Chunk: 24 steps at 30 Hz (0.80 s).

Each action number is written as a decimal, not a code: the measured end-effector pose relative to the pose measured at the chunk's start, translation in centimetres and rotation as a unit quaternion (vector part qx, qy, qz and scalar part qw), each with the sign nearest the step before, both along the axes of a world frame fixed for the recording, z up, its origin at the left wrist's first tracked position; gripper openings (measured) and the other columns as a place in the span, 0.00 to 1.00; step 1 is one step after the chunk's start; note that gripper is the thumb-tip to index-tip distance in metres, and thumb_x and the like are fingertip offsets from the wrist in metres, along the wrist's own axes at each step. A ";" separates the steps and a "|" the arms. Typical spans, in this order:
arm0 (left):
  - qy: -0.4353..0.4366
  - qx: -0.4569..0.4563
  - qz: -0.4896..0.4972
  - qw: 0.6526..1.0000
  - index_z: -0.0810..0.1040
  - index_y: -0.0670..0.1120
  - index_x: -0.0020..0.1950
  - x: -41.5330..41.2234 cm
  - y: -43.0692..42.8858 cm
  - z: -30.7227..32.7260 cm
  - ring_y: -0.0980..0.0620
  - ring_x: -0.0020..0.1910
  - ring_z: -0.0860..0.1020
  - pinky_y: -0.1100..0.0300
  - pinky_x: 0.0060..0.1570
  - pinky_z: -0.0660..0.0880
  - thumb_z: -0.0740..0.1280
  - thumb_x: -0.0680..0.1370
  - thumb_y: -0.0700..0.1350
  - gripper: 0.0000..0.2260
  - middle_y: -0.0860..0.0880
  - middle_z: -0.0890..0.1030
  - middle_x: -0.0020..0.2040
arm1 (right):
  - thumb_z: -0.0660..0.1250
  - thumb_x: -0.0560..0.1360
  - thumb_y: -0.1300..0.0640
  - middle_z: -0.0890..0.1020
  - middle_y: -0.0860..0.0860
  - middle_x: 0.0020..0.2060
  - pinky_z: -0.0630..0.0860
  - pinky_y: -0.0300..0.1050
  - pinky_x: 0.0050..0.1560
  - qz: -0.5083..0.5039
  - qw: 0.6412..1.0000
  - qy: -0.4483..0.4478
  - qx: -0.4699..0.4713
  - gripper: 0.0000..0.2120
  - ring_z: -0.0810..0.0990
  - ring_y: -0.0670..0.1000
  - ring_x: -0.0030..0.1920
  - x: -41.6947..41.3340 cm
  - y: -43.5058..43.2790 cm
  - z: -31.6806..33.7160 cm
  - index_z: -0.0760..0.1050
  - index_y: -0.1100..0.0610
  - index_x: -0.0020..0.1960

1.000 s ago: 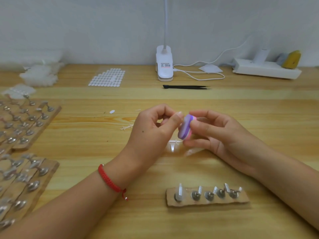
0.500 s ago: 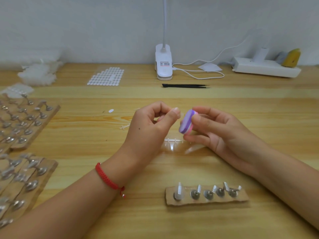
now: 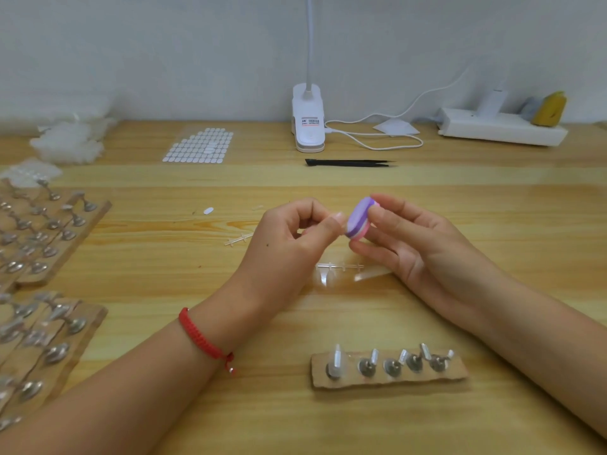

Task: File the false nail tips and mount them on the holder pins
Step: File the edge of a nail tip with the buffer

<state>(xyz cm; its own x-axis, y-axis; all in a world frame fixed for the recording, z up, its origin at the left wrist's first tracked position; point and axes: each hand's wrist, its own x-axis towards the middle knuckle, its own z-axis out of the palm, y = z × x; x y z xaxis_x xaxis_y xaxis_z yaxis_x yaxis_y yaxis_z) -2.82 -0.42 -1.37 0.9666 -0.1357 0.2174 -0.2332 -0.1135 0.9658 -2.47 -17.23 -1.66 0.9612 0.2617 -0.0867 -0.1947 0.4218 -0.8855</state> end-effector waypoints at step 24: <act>0.022 -0.020 -0.057 0.998 0.71 0.47 0.38 0.4 0.3 -0.6 0.57 0.21 0.59 0.66 0.23 0.59 0.63 0.78 0.47 0.10 0.57 0.63 0.21 | 0.71 0.66 0.61 0.82 0.55 0.41 0.80 0.40 0.37 -0.010 1.000 -0.013 -0.025 0.10 0.84 0.50 0.37 -0.2 0.2 0.2 0.81 0.58 0.47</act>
<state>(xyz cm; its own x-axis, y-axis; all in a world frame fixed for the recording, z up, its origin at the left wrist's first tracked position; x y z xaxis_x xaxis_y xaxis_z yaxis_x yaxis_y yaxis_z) -2.38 -0.14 -2.02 0.9540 -0.2383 0.1821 -0.1992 -0.0496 0.9787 -2.68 -16.99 -1.48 0.9686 0.2376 -0.0736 -0.1626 0.3811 -0.9101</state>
